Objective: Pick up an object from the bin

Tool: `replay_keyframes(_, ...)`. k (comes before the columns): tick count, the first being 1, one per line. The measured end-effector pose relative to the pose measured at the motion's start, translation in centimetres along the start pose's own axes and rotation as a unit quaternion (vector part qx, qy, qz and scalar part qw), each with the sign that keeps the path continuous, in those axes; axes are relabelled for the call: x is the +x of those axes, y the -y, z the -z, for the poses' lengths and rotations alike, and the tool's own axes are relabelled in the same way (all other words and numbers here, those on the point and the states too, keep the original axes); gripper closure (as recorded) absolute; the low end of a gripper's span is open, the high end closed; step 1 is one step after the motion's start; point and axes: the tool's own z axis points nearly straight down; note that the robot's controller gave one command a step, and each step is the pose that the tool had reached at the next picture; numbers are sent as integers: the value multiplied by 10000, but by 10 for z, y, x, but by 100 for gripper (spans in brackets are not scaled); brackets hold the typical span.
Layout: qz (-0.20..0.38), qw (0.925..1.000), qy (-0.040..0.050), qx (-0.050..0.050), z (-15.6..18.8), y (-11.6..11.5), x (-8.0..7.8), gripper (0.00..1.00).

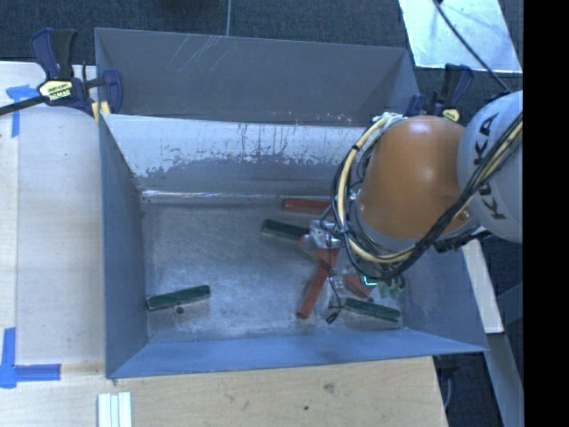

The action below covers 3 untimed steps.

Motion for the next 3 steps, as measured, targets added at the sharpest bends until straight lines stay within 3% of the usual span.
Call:
replay_keyframes(1,-245,9996,115,-11,-105,62,-21,0)
replay_keyframes(2,-244,9995,180,-1,-98,62,-25,100)
replay_keyframes(3,-492,9988,86,0,46,62,-33,100)
